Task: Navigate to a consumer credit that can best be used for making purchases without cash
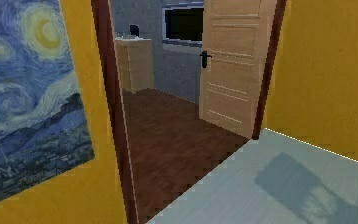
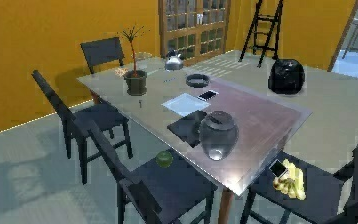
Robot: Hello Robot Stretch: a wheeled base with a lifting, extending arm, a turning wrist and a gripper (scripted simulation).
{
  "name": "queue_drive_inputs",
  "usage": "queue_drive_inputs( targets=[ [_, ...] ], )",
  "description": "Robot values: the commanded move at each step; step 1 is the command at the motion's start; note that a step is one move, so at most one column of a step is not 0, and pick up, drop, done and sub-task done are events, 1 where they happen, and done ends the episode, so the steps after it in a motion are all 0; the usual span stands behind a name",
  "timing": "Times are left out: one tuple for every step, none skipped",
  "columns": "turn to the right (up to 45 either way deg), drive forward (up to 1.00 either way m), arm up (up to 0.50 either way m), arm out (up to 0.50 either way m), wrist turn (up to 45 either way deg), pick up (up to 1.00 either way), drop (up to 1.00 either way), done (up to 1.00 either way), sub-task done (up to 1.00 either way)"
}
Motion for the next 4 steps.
queue_drive_inputs(
  targets=[
    [12.0, 0.0, 0.0, 0.0, 0.0, 0.0, 0.0, 0.0, 0.0],
    [0.0, 0.25, 0.0, 0.0, 0.0, 0.0, 0.0, 0.0, 0.0],
    [0.0, 0.65, 0.0, 0.0, 0.0, 0.0, 0.0, 0.0, 0.0],
    [27.0, 0.0, 0.0, 0.0, 0.0, 0.0, 0.0, 0.0, 0.0]
  ],
)
